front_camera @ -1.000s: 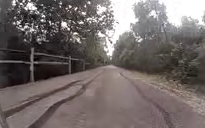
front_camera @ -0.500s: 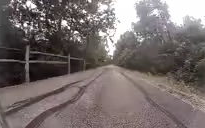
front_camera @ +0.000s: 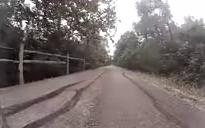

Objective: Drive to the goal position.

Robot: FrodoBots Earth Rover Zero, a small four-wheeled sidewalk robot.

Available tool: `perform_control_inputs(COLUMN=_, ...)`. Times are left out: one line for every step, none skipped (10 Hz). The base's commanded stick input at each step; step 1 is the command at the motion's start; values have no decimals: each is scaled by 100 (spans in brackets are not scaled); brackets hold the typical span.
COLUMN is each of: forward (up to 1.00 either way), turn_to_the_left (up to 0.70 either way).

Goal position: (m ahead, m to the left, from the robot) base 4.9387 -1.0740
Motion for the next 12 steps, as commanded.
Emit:
perform_control_inputs(forward=70, turn_to_the_left=0)
perform_control_inputs(forward=70, turn_to_the_left=0)
perform_control_inputs(forward=70, turn_to_the_left=0)
perform_control_inputs(forward=70, turn_to_the_left=1)
perform_control_inputs(forward=70, turn_to_the_left=1)
perform_control_inputs(forward=70, turn_to_the_left=0)
perform_control_inputs(forward=70, turn_to_the_left=0)
perform_control_inputs(forward=70, turn_to_the_left=0)
perform_control_inputs(forward=70, turn_to_the_left=0)
perform_control_inputs(forward=70, turn_to_the_left=0)
perform_control_inputs(forward=70, turn_to_the_left=2)
perform_control_inputs(forward=70, turn_to_the_left=2)
